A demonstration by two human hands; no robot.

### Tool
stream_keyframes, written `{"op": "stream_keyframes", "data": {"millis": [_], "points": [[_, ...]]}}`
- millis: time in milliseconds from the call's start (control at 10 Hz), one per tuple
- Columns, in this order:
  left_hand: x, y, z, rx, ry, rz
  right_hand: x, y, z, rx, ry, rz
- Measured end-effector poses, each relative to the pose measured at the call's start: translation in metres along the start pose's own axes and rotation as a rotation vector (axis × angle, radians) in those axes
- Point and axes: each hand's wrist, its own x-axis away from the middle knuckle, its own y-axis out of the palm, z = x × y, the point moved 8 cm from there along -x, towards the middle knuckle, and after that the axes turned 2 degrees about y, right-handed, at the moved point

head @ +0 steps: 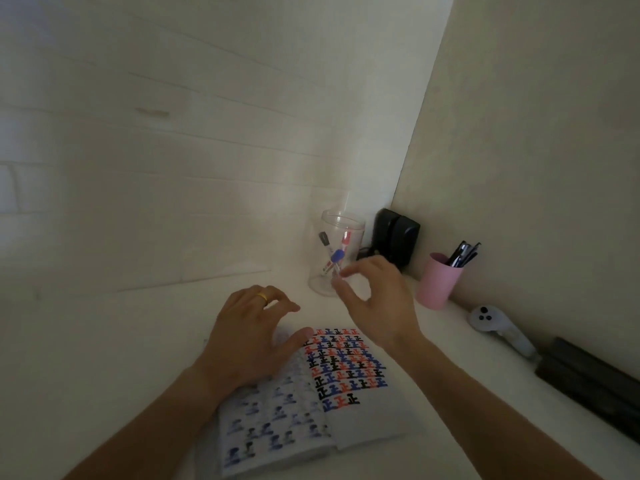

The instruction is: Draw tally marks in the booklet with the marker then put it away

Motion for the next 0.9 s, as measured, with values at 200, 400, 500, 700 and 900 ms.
{"op": "stream_keyframes", "data": {"millis": [200,400,500,700,900], "points": [[0.055,-0.029,0.048,0.042,-0.004,-0.221,0.118,-0.016,0.022,0.052,0.178,-0.201],[0.127,-0.044,0.032,-0.052,-0.048,-0.179,0.177,-0.014,0.022,0.227,0.190,-0.270],[0.135,-0.041,0.027,-0.037,-0.078,-0.140,0.179,-0.010,0.019,0.280,0.174,-0.240],[0.132,-0.039,0.026,-0.024,-0.069,-0.121,0.180,-0.007,0.021,0.333,0.163,-0.199],[0.131,-0.039,0.024,-0.003,-0.064,-0.119,0.176,-0.011,0.017,0.288,0.189,-0.184]]}}
